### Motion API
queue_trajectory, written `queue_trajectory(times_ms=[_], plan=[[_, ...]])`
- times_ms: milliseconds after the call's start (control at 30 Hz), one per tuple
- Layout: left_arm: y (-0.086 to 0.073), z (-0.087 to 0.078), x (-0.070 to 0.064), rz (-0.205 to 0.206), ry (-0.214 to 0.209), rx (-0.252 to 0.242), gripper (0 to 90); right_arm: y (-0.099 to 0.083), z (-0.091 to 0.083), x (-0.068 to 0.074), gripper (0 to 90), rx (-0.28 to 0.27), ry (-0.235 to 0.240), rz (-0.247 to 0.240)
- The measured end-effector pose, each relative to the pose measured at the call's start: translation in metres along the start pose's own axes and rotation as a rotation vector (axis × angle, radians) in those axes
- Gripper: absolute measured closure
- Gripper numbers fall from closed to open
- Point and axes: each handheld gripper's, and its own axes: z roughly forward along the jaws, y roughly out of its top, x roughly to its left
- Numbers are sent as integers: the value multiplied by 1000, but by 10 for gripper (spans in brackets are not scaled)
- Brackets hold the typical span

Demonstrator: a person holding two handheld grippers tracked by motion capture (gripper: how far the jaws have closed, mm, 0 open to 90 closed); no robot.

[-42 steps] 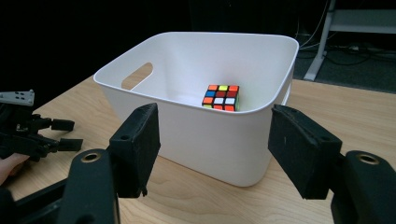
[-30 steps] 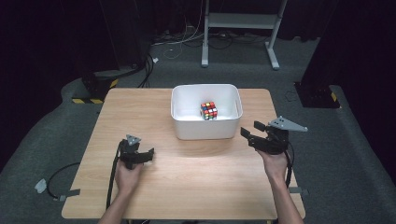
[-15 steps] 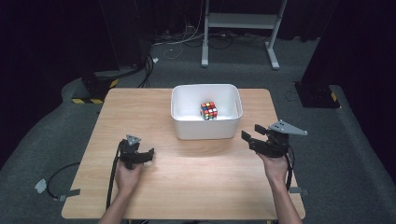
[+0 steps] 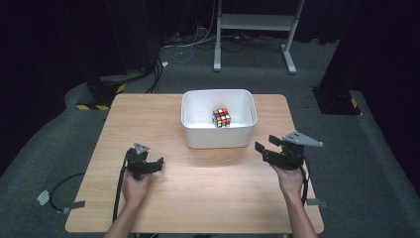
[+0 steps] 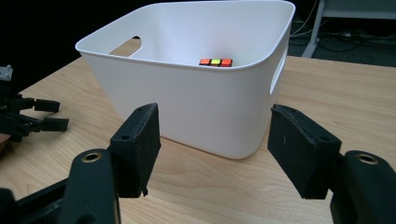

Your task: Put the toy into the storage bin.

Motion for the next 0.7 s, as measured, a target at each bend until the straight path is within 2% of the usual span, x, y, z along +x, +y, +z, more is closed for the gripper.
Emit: queue_trajectory(times_ms=[700], plan=[[0, 0, 0, 0, 0, 0, 164, -18, 8, -1, 344, 19, -2, 37]])
